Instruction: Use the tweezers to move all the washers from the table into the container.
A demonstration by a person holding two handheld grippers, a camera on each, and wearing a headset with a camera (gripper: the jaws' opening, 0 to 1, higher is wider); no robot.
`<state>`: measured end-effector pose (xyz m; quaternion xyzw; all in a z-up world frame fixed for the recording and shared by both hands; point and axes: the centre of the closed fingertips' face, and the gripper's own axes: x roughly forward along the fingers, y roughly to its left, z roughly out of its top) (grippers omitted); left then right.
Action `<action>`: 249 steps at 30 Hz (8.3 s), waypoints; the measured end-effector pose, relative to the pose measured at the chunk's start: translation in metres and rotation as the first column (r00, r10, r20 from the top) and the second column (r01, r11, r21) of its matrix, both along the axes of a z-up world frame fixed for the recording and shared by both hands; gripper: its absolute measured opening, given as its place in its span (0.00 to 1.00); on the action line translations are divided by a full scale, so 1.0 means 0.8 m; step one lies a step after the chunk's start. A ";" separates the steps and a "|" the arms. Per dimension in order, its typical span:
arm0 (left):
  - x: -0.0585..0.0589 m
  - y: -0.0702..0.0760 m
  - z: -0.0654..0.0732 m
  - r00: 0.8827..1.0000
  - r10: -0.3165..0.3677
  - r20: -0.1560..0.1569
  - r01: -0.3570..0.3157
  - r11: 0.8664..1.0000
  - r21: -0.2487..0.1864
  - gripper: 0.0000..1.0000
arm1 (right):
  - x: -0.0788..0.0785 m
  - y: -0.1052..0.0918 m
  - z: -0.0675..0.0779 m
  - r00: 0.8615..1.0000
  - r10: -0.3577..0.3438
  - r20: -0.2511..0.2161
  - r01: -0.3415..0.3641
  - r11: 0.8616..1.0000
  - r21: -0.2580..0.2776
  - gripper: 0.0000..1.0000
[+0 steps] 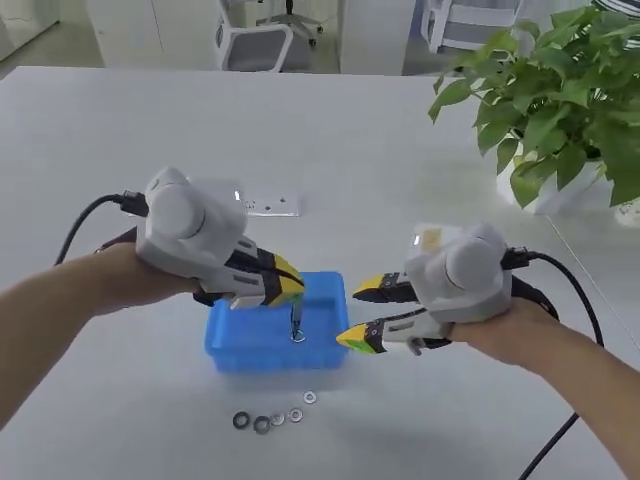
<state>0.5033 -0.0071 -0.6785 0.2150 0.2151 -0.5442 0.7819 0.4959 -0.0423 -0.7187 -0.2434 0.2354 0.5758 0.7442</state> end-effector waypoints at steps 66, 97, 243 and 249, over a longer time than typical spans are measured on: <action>-0.112 0.020 0.035 1.000 0.005 0.004 -0.004 1.000 -0.015 0.05 | -0.094 0.007 -0.003 0.998 0.046 -0.041 -0.046 0.999 0.009 0.69; -0.136 0.017 -0.009 0.999 -0.008 -0.047 0.008 1.000 -0.011 0.05 | -0.113 0.008 -0.022 0.995 0.069 -0.078 -0.070 0.997 -0.019 0.68; -0.171 0.088 -0.027 0.958 0.255 -0.134 -0.265 0.963 -0.057 0.90 | -0.133 0.096 0.004 0.864 0.503 -0.041 -0.504 0.860 -0.084 0.07; -0.172 0.090 -0.023 0.952 0.272 -0.140 -0.284 0.956 -0.078 0.93 | -0.126 0.098 0.021 0.856 0.517 -0.023 -0.517 0.851 -0.092 0.08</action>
